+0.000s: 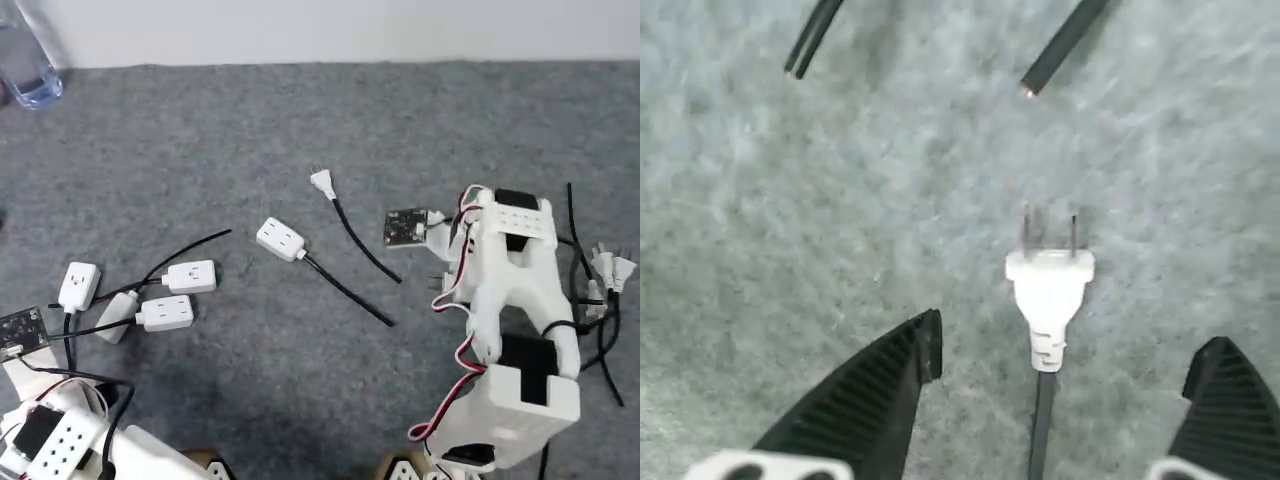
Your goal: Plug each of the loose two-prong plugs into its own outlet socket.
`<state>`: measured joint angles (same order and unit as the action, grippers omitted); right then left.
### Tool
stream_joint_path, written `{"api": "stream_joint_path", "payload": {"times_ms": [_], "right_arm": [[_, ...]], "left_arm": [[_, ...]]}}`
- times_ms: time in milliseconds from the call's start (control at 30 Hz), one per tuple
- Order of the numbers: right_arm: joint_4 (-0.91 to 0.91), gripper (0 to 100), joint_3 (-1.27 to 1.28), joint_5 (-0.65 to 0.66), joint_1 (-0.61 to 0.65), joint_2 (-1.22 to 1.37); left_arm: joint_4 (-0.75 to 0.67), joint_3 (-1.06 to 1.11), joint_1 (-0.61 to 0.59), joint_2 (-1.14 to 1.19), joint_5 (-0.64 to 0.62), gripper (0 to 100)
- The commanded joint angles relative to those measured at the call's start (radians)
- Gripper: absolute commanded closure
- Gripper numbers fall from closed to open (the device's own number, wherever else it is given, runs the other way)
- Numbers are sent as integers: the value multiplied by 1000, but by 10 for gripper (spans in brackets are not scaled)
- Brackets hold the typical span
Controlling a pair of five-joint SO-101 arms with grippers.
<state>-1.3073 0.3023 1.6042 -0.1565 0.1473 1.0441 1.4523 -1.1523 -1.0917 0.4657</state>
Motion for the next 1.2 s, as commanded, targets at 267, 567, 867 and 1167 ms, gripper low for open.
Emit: {"api": "stream_joint_path", "payload": {"times_ms": [267,567,867,1167], "right_arm": [[133,627,-8,31,1,142],[140,964,-25,31,-5,165],[148,991,-23,28,-7,165],[139,990,-120,15,-145,76]], "left_arm": [[-21,-4,-3,-12,3,665],[-21,-4,-3,-12,3,665],[-21,-4,-3,-12,3,665],[-21,-4,-3,-12,3,665]]}}
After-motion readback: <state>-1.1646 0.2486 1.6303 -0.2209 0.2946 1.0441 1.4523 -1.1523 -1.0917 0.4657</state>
